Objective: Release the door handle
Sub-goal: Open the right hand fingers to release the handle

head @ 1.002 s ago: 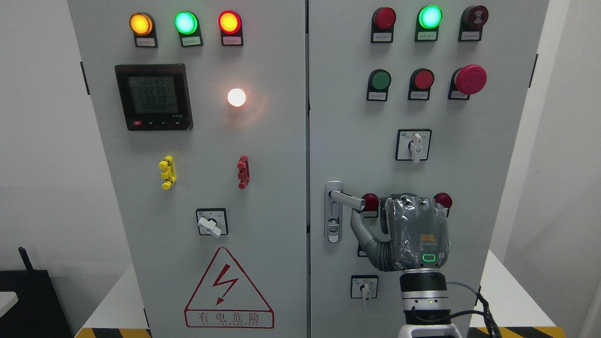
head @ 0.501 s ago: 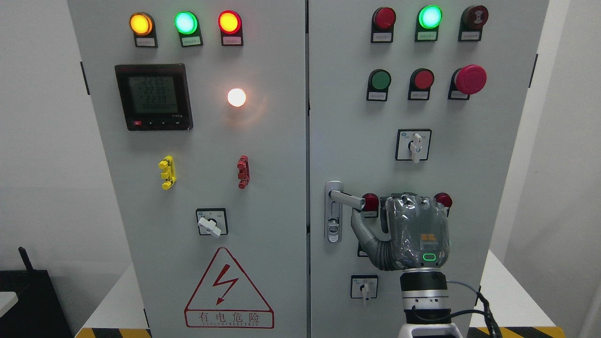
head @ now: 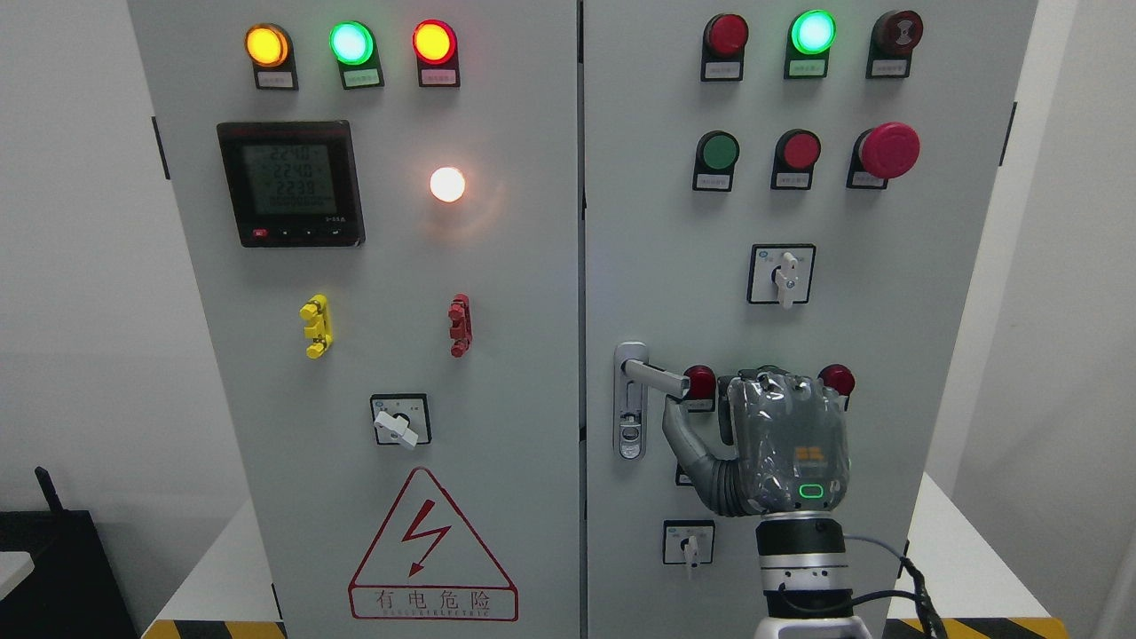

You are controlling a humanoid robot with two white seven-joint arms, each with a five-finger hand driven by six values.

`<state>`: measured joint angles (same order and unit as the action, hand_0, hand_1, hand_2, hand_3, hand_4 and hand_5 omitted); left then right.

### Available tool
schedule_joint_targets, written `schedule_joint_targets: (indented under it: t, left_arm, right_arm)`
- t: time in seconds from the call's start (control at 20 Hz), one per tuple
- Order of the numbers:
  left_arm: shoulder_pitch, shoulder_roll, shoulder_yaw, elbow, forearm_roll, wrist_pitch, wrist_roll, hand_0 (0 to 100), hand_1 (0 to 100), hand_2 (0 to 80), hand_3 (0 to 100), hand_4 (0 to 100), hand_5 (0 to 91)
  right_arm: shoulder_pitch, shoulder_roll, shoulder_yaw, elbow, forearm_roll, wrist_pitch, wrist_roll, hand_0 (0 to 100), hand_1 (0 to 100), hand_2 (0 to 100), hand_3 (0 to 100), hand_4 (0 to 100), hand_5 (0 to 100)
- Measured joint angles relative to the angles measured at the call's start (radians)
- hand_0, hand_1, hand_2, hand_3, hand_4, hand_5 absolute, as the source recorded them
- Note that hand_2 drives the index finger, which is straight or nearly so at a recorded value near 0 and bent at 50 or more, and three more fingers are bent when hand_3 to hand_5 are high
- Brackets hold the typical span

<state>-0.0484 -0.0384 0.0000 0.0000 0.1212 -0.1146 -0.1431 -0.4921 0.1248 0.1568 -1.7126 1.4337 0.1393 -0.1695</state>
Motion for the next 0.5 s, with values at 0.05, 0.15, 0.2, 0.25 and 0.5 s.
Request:
schedule_joint_targets:
  t: [0.05,0.15,0.2,0.25,0.5]
  left_arm:
    - [0.000,0.000,0.000,0.000,0.000,0.000,0.000,12,39,0.0,0,0,0.0]
    - [0.000,0.000,0.000,0.000,0.000,-0.003,0.000,12,39,0.0,0,0,0.0]
    - [0.000,0.000,0.000,0.000,0.000,-0.005,0.000,12,39,0.0,0,0,0.0]
    - [0.000,0.000,0.000,0.000,0.000,-0.005,0.000,12,39,0.0,0,0,0.0]
    - [0.000,0.000,0.000,0.000,0.000,-0.007,0.000,12,39,0.0,0,0,0.0]
  right_arm:
    - [0.010,-0.001,0.001,-0.005,0.000,-0.003,-0.002,46,22,100,100,93,95]
    - [0.032,-0.003,0.002,-0.016,0.000,-0.014,-0.011,46,22,99,100,93,94]
    - [0.046,-0.005,0.002,-0.023,0.000,-0.027,-0.021,46,22,98,100,93,94]
    - [0.060,-0.006,0.002,-0.032,0.000,-0.040,-0.028,47,22,97,100,93,94]
    - [0.136,-0.022,0.000,-0.085,-0.007,-0.140,-0.084,49,19,72,95,81,75]
